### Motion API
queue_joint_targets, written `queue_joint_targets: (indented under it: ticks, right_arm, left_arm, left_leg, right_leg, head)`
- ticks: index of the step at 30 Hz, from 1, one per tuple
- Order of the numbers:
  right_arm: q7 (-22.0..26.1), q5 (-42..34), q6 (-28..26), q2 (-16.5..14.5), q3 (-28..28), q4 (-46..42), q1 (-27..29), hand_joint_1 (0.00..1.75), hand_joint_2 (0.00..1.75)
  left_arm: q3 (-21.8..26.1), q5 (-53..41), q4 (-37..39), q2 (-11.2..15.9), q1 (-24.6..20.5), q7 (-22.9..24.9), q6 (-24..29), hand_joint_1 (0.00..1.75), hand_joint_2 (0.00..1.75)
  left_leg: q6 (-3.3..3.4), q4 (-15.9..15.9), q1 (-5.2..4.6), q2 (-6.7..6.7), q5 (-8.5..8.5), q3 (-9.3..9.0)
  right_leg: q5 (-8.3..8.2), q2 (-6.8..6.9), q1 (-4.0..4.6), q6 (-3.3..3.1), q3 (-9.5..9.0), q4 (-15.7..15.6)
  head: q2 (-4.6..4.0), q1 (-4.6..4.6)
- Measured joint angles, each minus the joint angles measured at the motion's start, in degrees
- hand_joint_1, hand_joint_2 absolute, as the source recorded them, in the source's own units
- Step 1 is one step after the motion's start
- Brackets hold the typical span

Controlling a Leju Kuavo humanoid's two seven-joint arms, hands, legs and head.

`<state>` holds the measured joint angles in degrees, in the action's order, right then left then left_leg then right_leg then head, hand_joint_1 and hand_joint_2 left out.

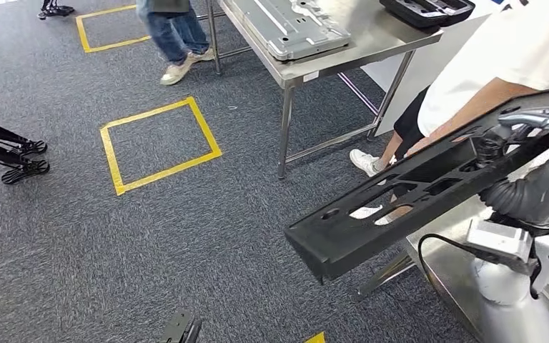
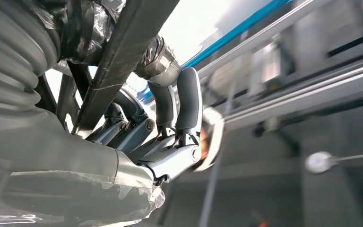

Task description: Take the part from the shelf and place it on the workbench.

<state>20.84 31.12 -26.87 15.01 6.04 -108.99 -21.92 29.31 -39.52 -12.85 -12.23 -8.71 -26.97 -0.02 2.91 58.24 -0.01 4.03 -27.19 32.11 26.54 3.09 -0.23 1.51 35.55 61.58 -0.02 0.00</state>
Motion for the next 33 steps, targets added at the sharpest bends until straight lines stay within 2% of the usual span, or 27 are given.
queue_joint_targets:
  ticks: [1, 2, 4, 5, 6, 8, 10, 11, 12, 13, 14, 15, 17, 19, 20, 21, 22, 23, 24, 25, 26, 27, 28, 30, 31, 32, 33]
  right_arm:
    - [0.0, -0.3, 0.0, 0.4, -0.8, 0.5, 0.0, 1.75, 1.75]
    - [0.1, -0.6, 0.0, 0.8, -1.6, 1.0, 0.0, 1.75, 1.75]
    - [0.1, -1.0, 0.0, 1.4, -3.0, 1.9, 0.0, 1.75, 1.75]
    - [0.0, -1.2, 0.0, 1.8, -3.8, 2.4, 0.0, 1.75, 1.75]
    - [0.0, -1.4, 0.0, 2.1, -4.8, 3.0, -0.1, 1.75, 1.75]
    - [0.0, -2.0, 0.3, 2.7, -7.1, 4.8, -0.3, 1.75, 1.75]
    - [0.3, -2.7, 0.5, 3.1, -9.1, 6.8, -0.1, 1.75, 1.75]
    - [0.5, -3.0, 0.7, 3.3, -10.0, 7.7, 0.1, 1.75, 1.75]
    - [0.8, -3.1, 0.8, 3.5, -10.8, 8.4, 0.3, 1.75, 1.75]
    - [1.0, -3.3, 0.8, 3.6, -11.5, 9.1, 0.5, 1.75, 1.75]
    - [1.1, -3.3, 0.8, 3.6, -12.2, 9.7, 0.6, 1.75, 1.75]
    - [1.2, -3.4, 0.8, 3.7, -12.8, 10.2, 0.6, 1.75, 1.75]
    - [1.4, -3.4, 0.8, 3.9, -13.8, 11.1, 0.8, 1.75, 1.75]
    - [1.5, -3.4, 0.8, 4.2, -14.7, 11.7, 1.2, 1.75, 1.75]
    - [1.5, -3.4, 0.8, 4.4, -15.2, 12.0, 1.4, 1.75, 1.75]
    - [1.5, -3.4, 0.8, 4.6, -15.6, 12.2, 1.5, 1.75, 1.75]
    - [1.5, -3.5, 0.8, 4.7, -16.0, 12.4, 1.4, 1.75, 1.75]
    - [1.6, -3.5, 0.8, 4.8, -16.3, 12.7, 1.4, 1.75, 1.75]
    - [1.6, -3.5, 0.8, 4.9, -16.5, 13.0, 1.3, 1.75, 1.75]
    - [1.6, -3.5, 0.8, 4.9, -16.7, 13.4, 1.3, 1.75, 1.75]
    - [1.7, -3.5, 0.8, 4.9, -17.0, 13.9, 1.4, 1.75, 1.75]
    - [1.7, -3.5, 0.8, 4.9, -17.4, 14.4, 1.4, 1.75, 1.75]
    - [1.7, -3.6, 0.9, 5.0, -17.8, 14.9, 1.4, 1.75, 1.75]
    - [1.7, -3.6, 0.9, 5.3, -18.6, 15.6, 1.0, 1.75, 1.75]
    - [1.8, -3.7, 0.9, 5.4, -18.9, 16.0, 0.7, 1.75, 1.75]
    - [1.8, -3.7, 0.9, 5.6, -19.2, 16.4, 0.4, 1.75, 1.75]
    - [1.8, -3.8, 0.9, 5.8, -19.5, 17.0, 0.2, 1.75, 1.75]
  left_arm:
    - [0.0, 0.0, 0.0, 0.0, 0.0, 0.0, -0.1, 0.0, 0.0]
    - [0.0, 0.0, 0.0, 0.0, 0.0, 0.0, -0.2, 0.0, 0.0]
    - [0.0, -0.1, 0.0, 0.0, 0.0, 0.0, -0.4, 0.0, 0.0]
    - [0.0, -0.1, 0.0, 0.0, 0.0, 0.0, -0.5, 0.0, 0.0]
    - [0.0, -0.2, 0.0, 0.0, 0.0, 0.0, -0.6, 0.0, 0.0]
    - [0.0, -0.4, 0.0, 0.0, 0.1, -0.1, -0.7, 0.0, 0.0]
    - [0.0, -0.5, 0.0, 0.0, 0.4, -0.1, -0.7, 0.0, 0.0]
    - [0.0, -0.5, 0.0, 0.0, 0.5, -0.1, -0.6, 0.0, 0.0]
    - [0.0, -0.5, 0.0, 0.1, 0.6, -0.1, -0.6, 0.0, 0.0]
    - [0.0, -0.6, 0.0, 0.1, 0.6, -0.1, -0.6, 0.0, 0.0]
    - [0.0, -0.6, 0.0, 0.1, 0.6, -0.1, -0.5, 0.0, 0.0]
    - [0.0, -0.6, 0.0, 0.1, 0.6, -0.1, -0.5, 0.0, 0.0]
    - [0.0, -0.6, 0.0, 0.1, 0.6, 0.0, -0.4, 0.0, 0.0]
    - [-0.1, -0.7, 0.0, 0.1, 0.5, 0.0, -0.4, 0.0, 0.0]
    - [-0.1, -0.6, 0.0, 0.0, 0.4, 0.0, -0.4, 0.0, 0.0]
    - [-0.1, -0.6, 0.0, 0.0, 0.4, 0.0, -0.4, 0.0, 0.0]
    - [-0.1, -0.7, 0.0, 0.0, 0.3, 0.0, -0.4, 0.0, 0.0]
    - [-0.1, -0.7, 0.0, 0.0, 0.4, 0.0, -0.3, 0.0, 0.0]
    - [-0.1, -0.7, 0.0, 0.0, 0.4, 0.0, -0.3, 0.0, 0.0]
    - [-0.1, -0.7, 0.0, 0.0, 0.5, 0.0, -0.3, 0.0, 0.0]
    - [-0.1, -0.7, 0.0, 0.0, 0.5, -0.1, -0.3, 0.0, 0.0]
    - [-0.1, -0.7, 0.0, 0.0, 0.5, -0.1, -0.4, 0.0, 0.0]
    - [-0.1, -0.7, 0.0, 0.0, 0.5, -0.2, -0.4, 0.0, 0.0]
    - [-0.1, -0.7, 0.0, 0.0, 0.4, -0.5, -0.7, 0.0, 0.0]
    - [-0.1, -0.7, 0.0, 0.0, 0.4, -0.7, -0.8, 0.0, 0.0]
    - [-0.1, -0.7, 0.0, 0.0, 0.3, -0.9, -1.0, 0.0, 0.0]
    - [-0.1, -0.7, 0.0, 0.0, 0.3, -1.1, -1.2, 0.0, 0.0]
  left_leg:
    - [-0.13, 0.0, -0.15, 0.47, -0.1, -0.1]
    - [-0.3, 0.0, -0.29, 0.97, -0.21, -0.19]
    - [-0.71, 0.0, -0.41, 1.91, -0.49, -0.39]
    - [-0.97, 0.4, -0.35, 1.44, -0.91, -0.37]
    - [-1.19, 1.6, -0.25, 0.35, -1.85, 0.05]
    - [-1.53, 7.5, 0.04, -2.55, -5.22, 2.6]
    - [-1.68, 15.0, 0.17, -3.52, -8.27, 6.24]
    - [-1.72, 16.8, 0.19, -3.58, -8.32, 7.26]
    - [-1.71, 16.3, 0.22, -3.66, -7.14, 7.2]
    - [-1.67, 13.5, 0.28, -4.0, -5.0, 6.11]
    - [-1.61, 9.5, 0.42, -4.98, -2.65, 4.44]
    - [-1.58, 5.6, 0.54, -6.29, -1.03, 2.82]
    - [-1.42, 1.7, 0.62, -8.11, 0.09, 1.1]
    - [-0.95, 1.2, 0.46, -7.43, 0.19, 0.88]
    - [-0.55, 0.9, 0.45, -6.79, 0.45, 0.81]
    - [-0.15, 0.5, 0.5, -6.13, 0.72, 0.75]
    - [0.2, 0.2, 0.56, -5.44, 0.95, 0.71]
    - [0.4, 0.0, 0.49, -4.76, 1.08, 0.74]
    - [0.48, 0.0, 0.39, -4.07, 1.11, 0.82]
    - [0.51, 0.0, 0.31, -3.36, 1.11, 0.89]
    - [0.52, 0.0, 0.25, -2.67, 1.09, 0.95]
    - [0.51, 0.0, 0.21, -2.0, 1.05, 0.96]
    - [0.48, 0.0, 0.19, -1.36, 1.0, 0.91]
    - [0.27, 0.0, 0.02, -0.26, 0.82, 0.67]
    - [0.09, 0.0, -0.14, 0.22, 0.71, 0.56]
    - [-0.14, 0.0, -0.3, 0.69, 0.6, 0.47]
    - [-0.37, 0.0, -0.43, 1.21, 0.51, 0.37]
  right_leg:
    - [-0.54, 0.96, 0.33, -0.37, -1.18, -2.3]
    - [-0.54, 1.41, 0.6, -0.66, -1.56, -3.3]
    - [-0.79, 0.08, 0.54, -1.07, -1.46, -3.5]
    - [-0.93, -0.54, 0.32, -1.31, -1.51, -3.7]
    - [-1.1, -1.12, 0.09, -1.6, -1.58, -3.9]
    - [-1.33, -2.22, -0.21, -2.06, -1.62, -4.1]
    - [-1.39, -3.53, -0.25, -2.2, -1.52, -4.0]
    - [-1.39, -4.3, -0.28, -2.2, -1.5, -3.9]
    - [-1.35, -5.11, -0.34, -2.15, -1.5, -3.8]
    - [-1.28, -5.92, -0.44, -2.03, -1.52, -3.6]
    - [-1.15, -6.67, -0.56, -1.83, -1.49, -3.3]
    - [-0.99, -7.39, -0.58, -1.53, -1.36, -3.0]
    - [-0.98, -8.72, -0.73, -0.72, -0.88, -2.6]
    - [-1.37, -9.93, -1.02, 0.17, -0.49, -2.9]
    - [-1.38, -9.53, -1.09, 0.5, -0.36, -2.9]
    - [-0.86, -8.3, -1.04, 0.77, 0.0, -2.2]
    - [0.33, -6.67, -0.96, 1.02, 0.84, -0.4]
    - [2.12, -4.89, -0.94, 1.23, 2.19, 2.7]
    - [4.09, -3.86, -0.97, 1.44, 3.98, 6.5]
    - [5.6, -3.49, -1.05, 1.62, 5.68, 10.2]
    - [6.19, -3.37, -1.12, 1.73, 6.72, 12.5]
    - [5.62, -3.26, -1.15, 1.77, 6.66, 12.6]
    - [4.08, -3.0, -1.14, 1.75, 5.33, 10.2]
    - [0.64, -1.04, -0.82, 1.45, 0.85, 2.1]
    - [-0.35, -0.14, -0.57, 1.1, -0.82, -1.1]
    - [-0.71, 0.46, -0.32, 0.71, -1.65, -2.9]
    - [-0.62, 0.44, -0.07, 0.32, -1.76, -3.5]
  head:
    - [0.0, 0.0]
    - [0.01, -0.01]
    - [0.01, -0.02]
    - [0.01, -0.02]
    - [0.01, -0.03]
    - [0.01, -0.07]
    - [0.01, -0.1]
    - [0.0, -0.1]
    - [0.01, -0.1]
    - [0.01, -0.11]
    - [0.01, -0.1]
    - [0.01, -0.1]
    - [0.01, -0.08]
    - [0.01, -0.08]
    - [0.01, -0.05]
    - [0.01, -0.01]
    - [0.01, 0.03]
    - [0.01, 0.07]
    - [0.01, 0.08]
    - [0.01, 0.07]
    - [0.01, 0.07]
    - [0.0, 0.07]
    - [0.0, 0.07]
    - [0.0, 0.08]
    - [0.01, 0.06]
    - [0.01, 0.04]
    - [0.0, 0.03]
